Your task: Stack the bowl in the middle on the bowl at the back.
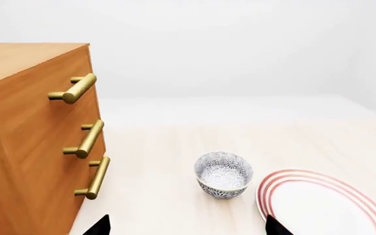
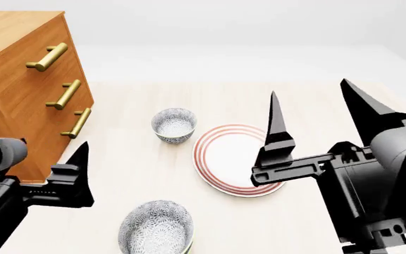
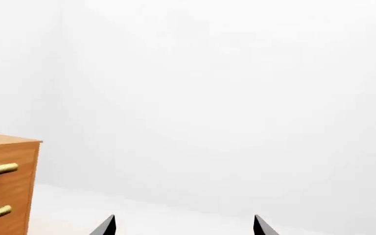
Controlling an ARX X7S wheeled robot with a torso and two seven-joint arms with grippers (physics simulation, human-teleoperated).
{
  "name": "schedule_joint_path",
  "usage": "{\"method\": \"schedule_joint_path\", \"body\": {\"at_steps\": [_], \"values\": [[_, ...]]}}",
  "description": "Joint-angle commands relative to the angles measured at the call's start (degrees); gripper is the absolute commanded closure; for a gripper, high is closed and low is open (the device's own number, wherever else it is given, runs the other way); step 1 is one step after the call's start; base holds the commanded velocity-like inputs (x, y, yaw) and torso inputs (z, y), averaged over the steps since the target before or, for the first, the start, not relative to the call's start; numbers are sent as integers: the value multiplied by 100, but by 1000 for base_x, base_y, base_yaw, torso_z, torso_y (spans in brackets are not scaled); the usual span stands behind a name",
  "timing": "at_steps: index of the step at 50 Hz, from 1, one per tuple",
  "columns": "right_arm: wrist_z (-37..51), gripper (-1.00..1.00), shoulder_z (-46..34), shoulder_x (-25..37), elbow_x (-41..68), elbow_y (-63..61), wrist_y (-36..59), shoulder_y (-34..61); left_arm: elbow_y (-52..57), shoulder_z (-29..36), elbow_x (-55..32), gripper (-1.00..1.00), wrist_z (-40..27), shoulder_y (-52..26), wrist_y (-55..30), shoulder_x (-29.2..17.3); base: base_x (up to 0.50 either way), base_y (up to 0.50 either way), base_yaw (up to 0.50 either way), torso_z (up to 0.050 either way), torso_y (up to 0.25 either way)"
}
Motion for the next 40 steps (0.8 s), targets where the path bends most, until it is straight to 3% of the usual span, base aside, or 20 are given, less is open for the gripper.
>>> {"method": "schedule_joint_path", "body": {"at_steps": [1, 4, 8, 13, 40], "values": [[2235, -100, -6789, 2114, -808, -150, -4198, 4448, 451, -981, -500, -100, 10, 596, 155, -336, 0, 0, 0, 0, 0], [2948, -100, -9367, 1826, -1616, -150, -5422, 6881, 501, -1209, -536, -100, 77, 726, 112, -314, 0, 0, 0, 0, 0], [2950, -100, -12568, 2008, -2064, -150, -5900, 7885, 568, -1599, -701, -100, 129, 953, 97, -332, 0, 0, 0, 0, 0], [2950, -100, -13961, 2143, -2413, -150, -6265, 8947, 564, -1830, -856, -100, 97, 1030, 178, -444, 0, 0, 0, 0, 0], [2950, -100, -14113, 2549, -2509, -150, -6004, 9127, 608, -2377, -1411, -100, 31, 1040, 492, -929, 0, 0, 0, 0, 0]]}}
